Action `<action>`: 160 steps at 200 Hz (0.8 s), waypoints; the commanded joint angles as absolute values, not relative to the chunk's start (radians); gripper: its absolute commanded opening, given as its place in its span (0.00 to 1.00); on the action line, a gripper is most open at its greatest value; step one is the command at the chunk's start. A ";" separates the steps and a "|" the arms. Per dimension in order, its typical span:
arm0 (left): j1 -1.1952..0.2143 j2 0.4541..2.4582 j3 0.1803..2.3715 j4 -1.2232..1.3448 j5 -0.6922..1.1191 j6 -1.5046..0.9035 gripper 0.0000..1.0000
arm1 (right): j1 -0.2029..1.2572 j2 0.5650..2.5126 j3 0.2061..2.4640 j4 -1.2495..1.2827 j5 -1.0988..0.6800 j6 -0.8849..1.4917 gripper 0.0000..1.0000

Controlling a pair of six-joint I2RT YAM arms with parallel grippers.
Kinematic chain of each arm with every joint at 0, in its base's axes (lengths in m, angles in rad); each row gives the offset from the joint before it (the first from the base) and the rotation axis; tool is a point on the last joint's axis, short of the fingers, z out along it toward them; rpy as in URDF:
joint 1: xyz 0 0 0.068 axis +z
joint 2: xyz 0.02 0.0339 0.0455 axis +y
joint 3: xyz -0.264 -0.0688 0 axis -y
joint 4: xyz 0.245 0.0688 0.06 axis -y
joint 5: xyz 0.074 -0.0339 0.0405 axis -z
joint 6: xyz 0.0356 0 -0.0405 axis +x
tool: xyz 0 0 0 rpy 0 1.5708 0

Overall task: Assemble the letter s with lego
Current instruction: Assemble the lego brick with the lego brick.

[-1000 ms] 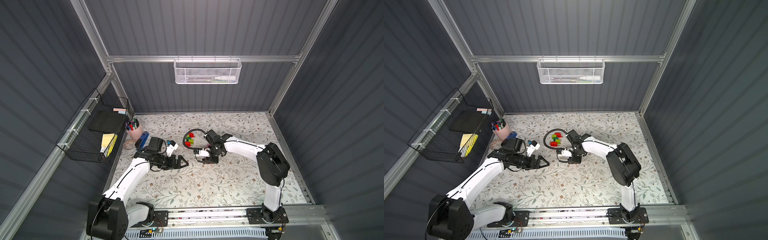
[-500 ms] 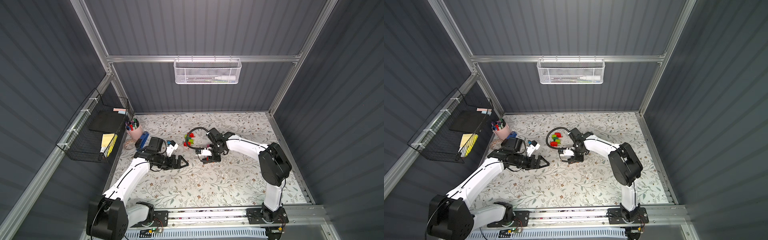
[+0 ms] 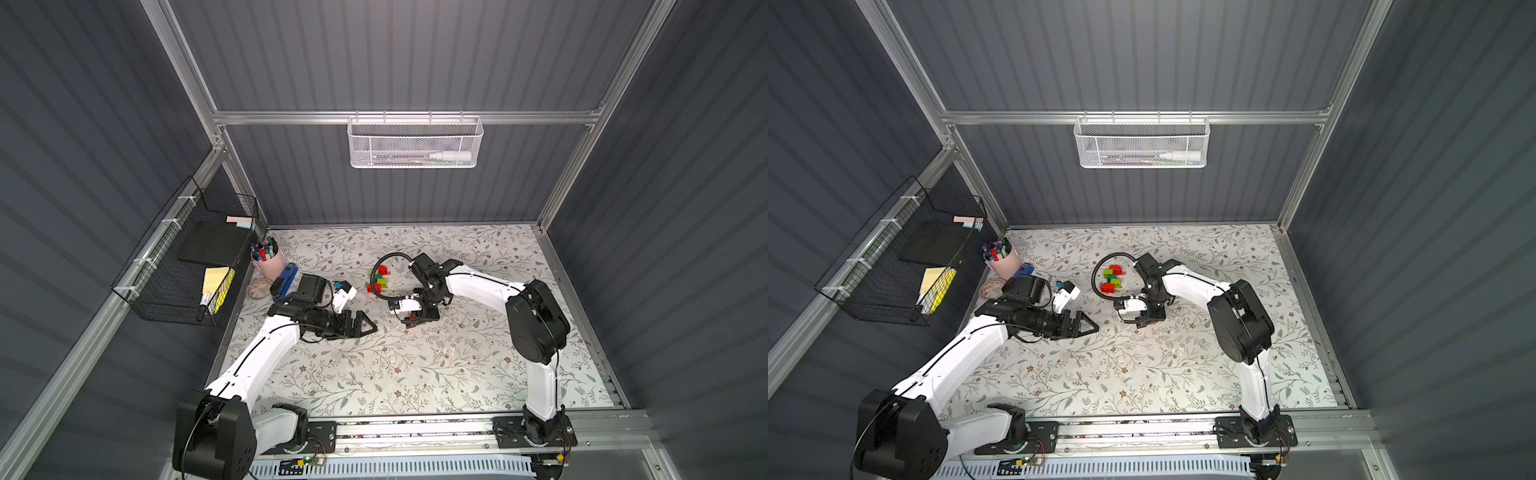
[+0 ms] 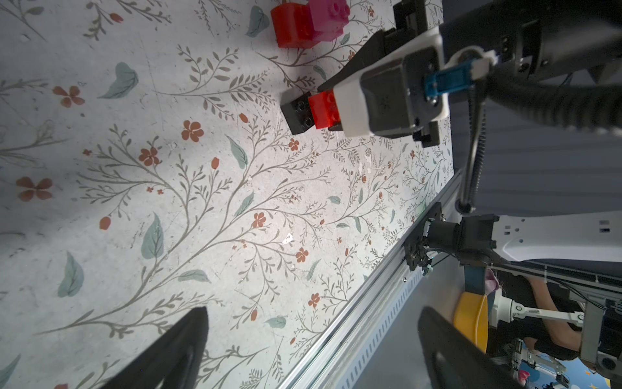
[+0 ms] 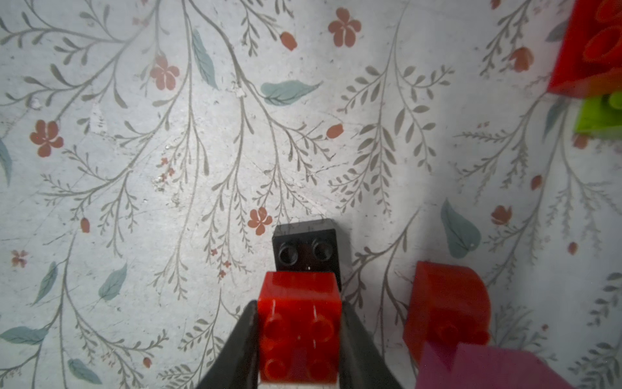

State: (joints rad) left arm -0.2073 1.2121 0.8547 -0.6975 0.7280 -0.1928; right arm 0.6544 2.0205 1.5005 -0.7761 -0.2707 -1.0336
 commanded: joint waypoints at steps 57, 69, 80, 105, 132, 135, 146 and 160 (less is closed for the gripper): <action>-0.204 1.229 0.873 -0.721 0.738 -0.163 0.99 | 0.648 2.072 1.586 -0.882 -0.276 -1.155 0.32; -0.204 1.229 0.872 -0.721 0.738 -0.163 0.99 | 0.648 2.080 1.596 -0.898 -0.269 -1.161 0.32; -0.204 1.230 0.873 -0.720 0.739 -0.163 0.99 | 0.648 2.085 1.602 -0.905 -0.267 -1.162 0.32; -0.204 1.233 0.874 -0.721 0.743 -0.163 0.99 | 0.648 2.096 1.610 -0.903 -0.270 -1.167 0.32; -0.204 1.233 0.875 -0.721 0.744 -0.161 1.00 | 0.648 2.115 1.623 -0.913 -0.271 -1.167 0.32; -0.204 1.233 0.875 -0.722 0.744 -0.161 0.99 | 0.649 2.116 1.622 -0.911 -0.271 -1.167 0.32; -0.204 1.233 0.874 -0.721 0.745 -0.160 1.00 | 0.649 2.118 1.612 -0.903 -0.259 -1.171 0.32; -0.204 1.233 0.872 -0.721 0.746 -0.161 1.00 | 0.647 2.118 1.605 -0.898 -0.252 -1.173 0.31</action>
